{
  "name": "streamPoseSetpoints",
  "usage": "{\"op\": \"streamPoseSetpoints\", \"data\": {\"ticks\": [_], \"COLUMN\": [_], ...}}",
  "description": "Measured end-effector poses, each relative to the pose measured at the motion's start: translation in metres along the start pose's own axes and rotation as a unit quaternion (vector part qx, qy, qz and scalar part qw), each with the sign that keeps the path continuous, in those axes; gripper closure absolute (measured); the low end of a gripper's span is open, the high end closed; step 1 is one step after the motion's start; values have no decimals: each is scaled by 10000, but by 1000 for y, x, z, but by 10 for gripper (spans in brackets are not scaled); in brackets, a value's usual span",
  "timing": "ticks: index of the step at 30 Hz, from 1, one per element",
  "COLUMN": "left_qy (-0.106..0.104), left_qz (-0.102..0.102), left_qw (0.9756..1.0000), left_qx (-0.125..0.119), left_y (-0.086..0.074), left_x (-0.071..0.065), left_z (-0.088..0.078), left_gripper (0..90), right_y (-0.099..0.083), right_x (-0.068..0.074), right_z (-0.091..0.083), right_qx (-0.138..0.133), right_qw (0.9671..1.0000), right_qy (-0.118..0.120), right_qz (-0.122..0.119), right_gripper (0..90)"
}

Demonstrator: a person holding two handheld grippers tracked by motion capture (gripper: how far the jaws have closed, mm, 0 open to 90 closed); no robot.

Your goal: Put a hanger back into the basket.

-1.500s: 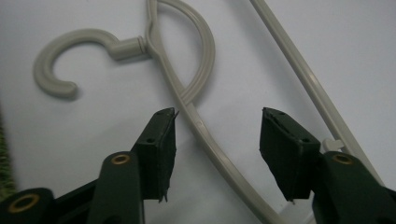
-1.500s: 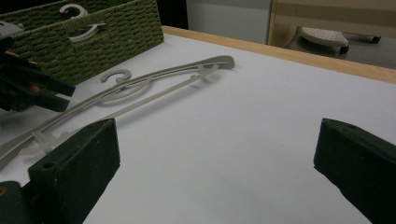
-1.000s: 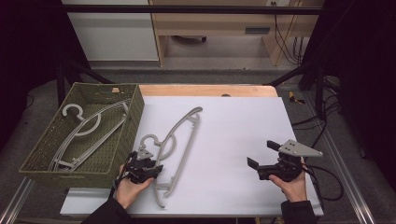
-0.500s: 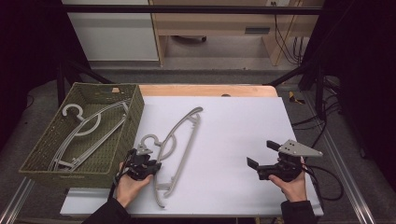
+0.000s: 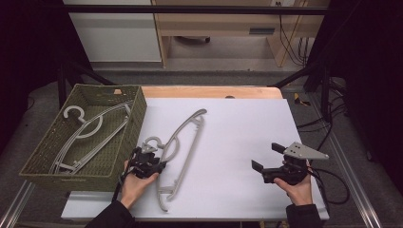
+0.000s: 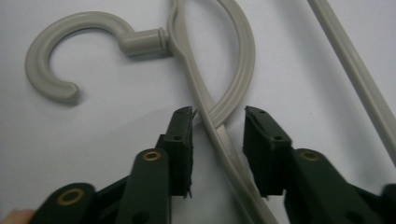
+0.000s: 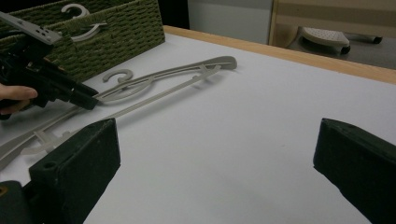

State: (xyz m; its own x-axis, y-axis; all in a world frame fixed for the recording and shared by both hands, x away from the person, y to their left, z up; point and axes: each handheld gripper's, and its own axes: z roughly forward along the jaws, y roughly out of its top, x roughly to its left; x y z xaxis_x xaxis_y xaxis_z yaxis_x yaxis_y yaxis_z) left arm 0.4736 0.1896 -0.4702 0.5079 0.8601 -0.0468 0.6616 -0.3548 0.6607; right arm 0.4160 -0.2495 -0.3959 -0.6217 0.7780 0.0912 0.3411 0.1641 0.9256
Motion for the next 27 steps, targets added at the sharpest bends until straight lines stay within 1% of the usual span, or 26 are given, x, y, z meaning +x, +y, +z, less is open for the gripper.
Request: {"op": "streamPoseSetpoints", "data": {"ticks": [1,3,5,7,8,10,11,12,13,14,15,17,18,19,20,21,23,24,25,27], "left_qy": [17,141,163,92,14,-149,-255,-255,-346,-373,-370,-370,-370,-363,-363,-315,-340,-365,-389,-436], "left_qz": [83,201,226,178,80,31,57,57,133,186,216,342,342,421,421,552,517,507,515,473], "left_qw": [10000,9997,9995,9997,10000,9999,9997,9997,9993,9991,9990,9987,9987,9984,9984,9979,9980,9980,9979,9979], "left_qx": [53,92,132,134,49,13,2,2,-29,-53,-88,-110,-110,-119,-119,-115,-116,-94,7,119], "left_y": [1,2,3,3,3,4,7,7,8,9,9,10,10,9,9,9,8,8,6,1], "left_x": [-1,-4,-5,-2,-2,-1,-3,-3,-5,-7,-9,-11,-11,-12,-12,-14,-15,-16,-16,-17], "left_z": [0,0,0,0,1,2,3,3,5,6,6,7,7,6,6,3,0,-2,-4,-6], "left_gripper": [686,706,707,718,723,744,748,750,754,756,758,766,771,775,774,761,687,687,673,654], "right_y": [0,0,0,0,0,0,0,0,0,0,0,0,0,0,0,0,0,0,0,0], "right_x": [0,0,0,0,0,0,0,0,0,0,0,0,0,0,0,0,0,0,0,0], "right_z": [0,1,1,1,1,1,1,1,1,1,0,0,0,0,0,0,0,-1,-2,-3], "right_qx": [8,12,13,10,5,13,10,10,13,14,13,11,12,12,12,15,0,-12,-9,-29], "right_qw": [10000,10000,10000,10000,10000,10000,10000,10000,10000,10000,10000,10000,10000,10000,10000,10000,10000,10000,10000,10000], "right_qy": [14,21,19,19,19,17,25,25,25,24,44,35,36,36,36,37,26,28,23,28], "right_qz": [-14,-9,-12,-13,-7,-6,-13,-13,-18,-18,-23,-35,-35,-35,-35,-31,-18,2,4,-2], "right_gripper": [8,8,8,8,8,8,8,8,8,9,9,9,9,9,9,9,9,9,9,9]}}
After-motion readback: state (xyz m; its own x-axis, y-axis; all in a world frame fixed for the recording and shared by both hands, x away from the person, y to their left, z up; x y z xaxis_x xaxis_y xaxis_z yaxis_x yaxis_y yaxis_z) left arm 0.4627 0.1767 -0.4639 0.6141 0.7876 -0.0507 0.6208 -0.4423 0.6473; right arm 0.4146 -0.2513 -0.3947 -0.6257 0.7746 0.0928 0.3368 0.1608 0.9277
